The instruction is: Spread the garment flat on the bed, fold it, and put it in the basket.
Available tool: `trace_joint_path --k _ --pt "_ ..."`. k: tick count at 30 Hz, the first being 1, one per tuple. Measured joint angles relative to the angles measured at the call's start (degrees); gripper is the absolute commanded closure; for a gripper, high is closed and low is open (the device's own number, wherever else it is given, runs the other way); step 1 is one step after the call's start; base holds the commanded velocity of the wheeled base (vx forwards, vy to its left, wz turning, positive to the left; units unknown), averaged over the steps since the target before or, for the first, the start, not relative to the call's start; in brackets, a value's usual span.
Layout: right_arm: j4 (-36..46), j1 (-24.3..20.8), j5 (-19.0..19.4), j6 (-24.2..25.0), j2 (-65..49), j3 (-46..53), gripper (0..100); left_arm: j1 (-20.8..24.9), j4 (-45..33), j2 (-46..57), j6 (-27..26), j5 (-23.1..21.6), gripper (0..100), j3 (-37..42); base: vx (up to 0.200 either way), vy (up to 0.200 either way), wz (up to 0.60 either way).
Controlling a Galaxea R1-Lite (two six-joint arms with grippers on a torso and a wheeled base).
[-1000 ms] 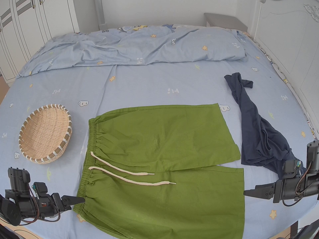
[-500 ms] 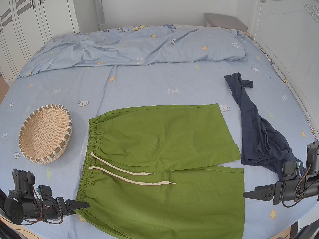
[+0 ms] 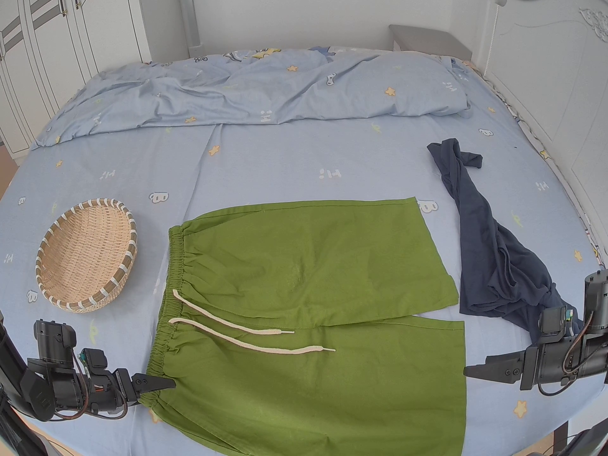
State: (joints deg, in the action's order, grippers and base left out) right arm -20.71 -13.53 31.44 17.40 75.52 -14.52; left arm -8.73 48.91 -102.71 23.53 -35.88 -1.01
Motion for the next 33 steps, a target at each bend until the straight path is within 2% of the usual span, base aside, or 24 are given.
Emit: trace_joint_path --k 1,2,15,20,26,30,33 --pt "0.0 0.0 0.0 0.0 0.0 0.0 0 0.0 -0.1 -0.2 0.0 0.0 0 0.0 0.000 0.000 0.00" --pt "0.0 0.0 0.0 0.0 0.0 0.0 0 0.0 -0.2 -0.3 0.0 0.0 100 0.0 0.000 0.000 0.00" --pt "0.0 0.0 0.0 0.0 0.1 1.4 0 -0.5 -3.0 0.9 0.2 0.2 100 0.0 0.000 0.000 0.00" --pt "0.0 -0.1 0.0 -0.3 -0.1 5.3 0 -1.1 -7.2 4.6 0.2 0.0 100 0.0 0.000 0.000 0.00" --pt "0.4 -0.2 0.1 -0.5 -1.4 9.4 0 -1.2 -8.0 7.2 0.1 0.0 100 0.0 0.000 0.000 0.00" --pt "4.4 -0.3 0.2 -1.7 -2.5 12.4 0 -1.2 -7.7 7.9 0.1 0.0 100 0.0 0.000 0.000 0.00" --pt "8.1 -0.5 0.4 -4.8 -2.9 13.1 0 -1.0 -7.4 8.1 0.1 -0.1 100 0.0 0.000 0.000 0.00"
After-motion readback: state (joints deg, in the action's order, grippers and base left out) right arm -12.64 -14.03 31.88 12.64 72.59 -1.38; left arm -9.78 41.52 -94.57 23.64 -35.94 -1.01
